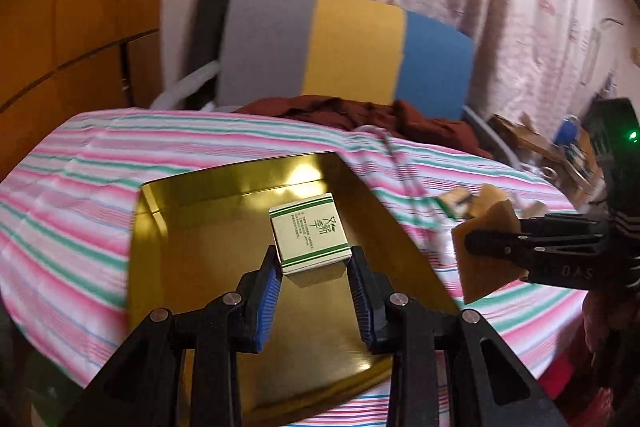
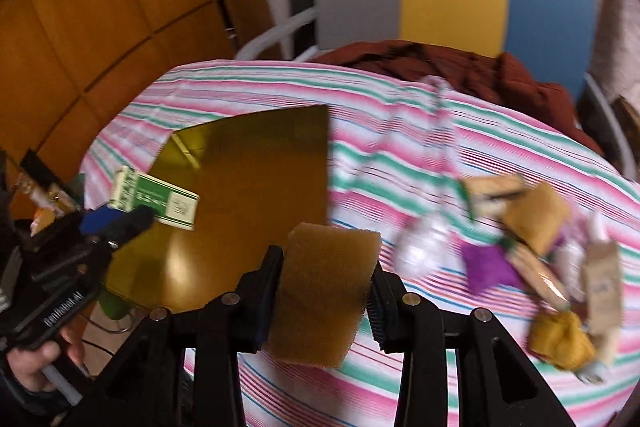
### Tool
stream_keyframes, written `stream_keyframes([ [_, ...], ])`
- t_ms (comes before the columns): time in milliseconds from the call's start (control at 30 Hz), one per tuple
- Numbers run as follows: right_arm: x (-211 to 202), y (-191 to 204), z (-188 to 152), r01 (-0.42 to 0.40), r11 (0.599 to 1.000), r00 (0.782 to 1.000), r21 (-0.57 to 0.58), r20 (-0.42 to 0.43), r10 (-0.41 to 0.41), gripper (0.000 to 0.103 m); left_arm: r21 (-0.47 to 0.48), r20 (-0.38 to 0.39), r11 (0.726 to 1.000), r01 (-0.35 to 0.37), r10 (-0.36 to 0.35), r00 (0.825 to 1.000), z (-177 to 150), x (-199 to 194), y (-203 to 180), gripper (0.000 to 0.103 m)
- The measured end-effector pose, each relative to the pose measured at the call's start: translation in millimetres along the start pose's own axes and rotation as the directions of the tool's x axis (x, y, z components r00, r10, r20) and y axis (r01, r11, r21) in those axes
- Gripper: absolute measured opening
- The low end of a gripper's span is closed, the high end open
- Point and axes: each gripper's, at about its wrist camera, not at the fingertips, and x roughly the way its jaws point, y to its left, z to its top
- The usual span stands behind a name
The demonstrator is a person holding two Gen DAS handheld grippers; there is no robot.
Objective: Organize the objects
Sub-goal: 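Carry soap box and sponge into the gold tray and open both tools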
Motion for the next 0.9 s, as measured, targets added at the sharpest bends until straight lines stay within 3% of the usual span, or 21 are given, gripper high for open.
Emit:
stream_keyframes([
  [133, 25, 29, 15, -0.038, 0.999, 0.999, -0.019, -0.012, 0.037, 0.042, -0.030, -0.028, 0.996, -0.080, 0.079, 0.996, -1, 11, 28, 0.033],
  [200, 36, 40, 20, -0.039, 0.999, 0.999, -0.025, -0.005, 0.039, 0.054, -0.053, -0.042, 0.990, -0.129, 0.127, 0.991, -3, 16, 39, 0.034],
  [233, 40, 46, 22, -0.047, 0.999, 0.999, -0.025, -0.004, 0.047, 0.065, -0.067, -0.048, 0.988, -0.138, 0.135, 0.990, -4, 17, 44, 0.036],
  [300, 43, 53, 24, -0.065, 0.997, 0.998, -0.035, -0.001, 0.065, 0.067, -0.100, -0.053, 0.982, -0.163, 0.158, 0.986, -7, 16, 56, 0.047],
  [367, 43, 60, 23, -0.075, 0.996, 0.997, -0.048, 0.003, 0.075, 0.071, -0.114, -0.055, 0.977, -0.180, 0.175, 0.983, -9, 14, 63, 0.050],
  [433, 41, 65, 20, -0.079, 0.996, 0.997, -0.051, 0.013, 0.080, 0.082, -0.137, -0.065, 0.972, -0.190, 0.182, 0.981, -10, 14, 72, 0.055],
  [667, 35, 61, 5, -0.040, 0.998, 0.999, -0.045, 0.029, 0.041, 0.090, -0.189, -0.066, 0.965, -0.184, 0.174, 0.982, -16, 3, 78, 0.058],
  [900, 19, 49, -7, 0.040, 0.999, 0.995, -0.018, 0.094, -0.038, 0.101, -0.164, -0.049, 0.975, -0.149, 0.143, 0.989, -17, -5, 63, 0.058],
])
